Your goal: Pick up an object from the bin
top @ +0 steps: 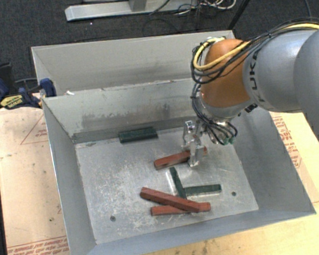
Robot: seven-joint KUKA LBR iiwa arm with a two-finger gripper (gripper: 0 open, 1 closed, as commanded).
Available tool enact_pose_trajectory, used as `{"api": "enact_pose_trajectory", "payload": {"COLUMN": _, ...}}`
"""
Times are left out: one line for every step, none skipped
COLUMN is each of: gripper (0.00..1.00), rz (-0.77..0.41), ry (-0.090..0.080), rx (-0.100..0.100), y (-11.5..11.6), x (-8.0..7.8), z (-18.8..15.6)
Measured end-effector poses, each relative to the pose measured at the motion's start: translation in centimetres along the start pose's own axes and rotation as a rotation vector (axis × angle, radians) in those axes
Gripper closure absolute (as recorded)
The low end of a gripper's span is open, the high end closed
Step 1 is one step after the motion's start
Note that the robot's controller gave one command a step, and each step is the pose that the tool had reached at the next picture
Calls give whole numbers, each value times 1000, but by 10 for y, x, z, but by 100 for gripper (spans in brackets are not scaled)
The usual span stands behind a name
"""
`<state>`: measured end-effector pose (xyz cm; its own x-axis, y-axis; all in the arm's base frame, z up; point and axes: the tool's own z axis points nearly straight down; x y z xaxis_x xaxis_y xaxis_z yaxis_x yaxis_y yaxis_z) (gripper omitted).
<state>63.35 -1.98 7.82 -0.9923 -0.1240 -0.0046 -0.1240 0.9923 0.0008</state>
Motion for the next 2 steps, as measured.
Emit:
{"api": "enact_pose_trajectory", "payload": {"gripper": 100, "rz": 0, "ry": 7, "rx": -1, "y": 0, "x": 2, "z": -18}}
{"api": "enact_pose_trajectory", "payload": {"gripper": 100, "rz": -1, "ry": 2, "rx": 0, "y": 0, "x": 0, "z": -36}}
